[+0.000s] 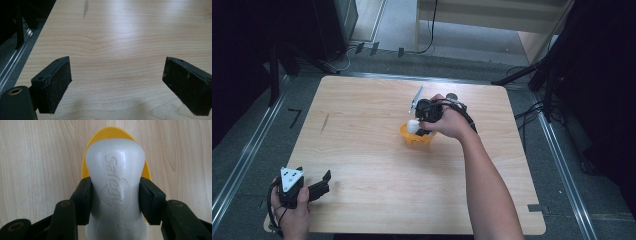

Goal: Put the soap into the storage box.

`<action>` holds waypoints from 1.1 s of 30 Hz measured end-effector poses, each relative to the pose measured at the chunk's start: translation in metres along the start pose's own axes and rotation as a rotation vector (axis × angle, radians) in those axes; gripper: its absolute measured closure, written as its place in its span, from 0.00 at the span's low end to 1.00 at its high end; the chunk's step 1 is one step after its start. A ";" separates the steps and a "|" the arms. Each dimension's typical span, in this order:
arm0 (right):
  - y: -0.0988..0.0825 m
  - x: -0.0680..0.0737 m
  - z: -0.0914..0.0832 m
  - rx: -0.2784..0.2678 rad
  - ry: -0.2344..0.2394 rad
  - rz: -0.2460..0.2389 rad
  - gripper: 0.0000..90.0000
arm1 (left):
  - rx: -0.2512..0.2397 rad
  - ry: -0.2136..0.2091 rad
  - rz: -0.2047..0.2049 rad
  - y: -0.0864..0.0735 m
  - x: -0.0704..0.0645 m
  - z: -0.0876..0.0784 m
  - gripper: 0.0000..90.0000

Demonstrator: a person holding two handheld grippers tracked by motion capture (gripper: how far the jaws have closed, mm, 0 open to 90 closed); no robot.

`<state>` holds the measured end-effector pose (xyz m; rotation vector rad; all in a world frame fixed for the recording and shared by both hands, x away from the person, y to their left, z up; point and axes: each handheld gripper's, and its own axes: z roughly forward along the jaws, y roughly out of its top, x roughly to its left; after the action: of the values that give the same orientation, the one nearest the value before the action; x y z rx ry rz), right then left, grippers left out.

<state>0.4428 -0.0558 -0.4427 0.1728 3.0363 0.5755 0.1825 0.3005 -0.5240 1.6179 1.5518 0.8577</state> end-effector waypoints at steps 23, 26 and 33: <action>-0.001 -0.010 0.013 0.001 0.041 0.062 0.53 | 0.001 0.001 0.002 0.000 0.000 0.000 0.10; -0.001 -0.013 0.006 -0.045 0.033 0.083 0.53 | 0.002 0.000 0.002 0.000 0.000 0.000 0.10; -0.007 -0.009 -0.002 -0.050 0.038 0.102 0.49 | 0.003 0.001 0.002 0.000 -0.001 0.000 0.10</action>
<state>0.4510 -0.0639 -0.4428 0.3204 3.0600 0.6689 0.1828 0.3000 -0.5240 1.6223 1.5529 0.8574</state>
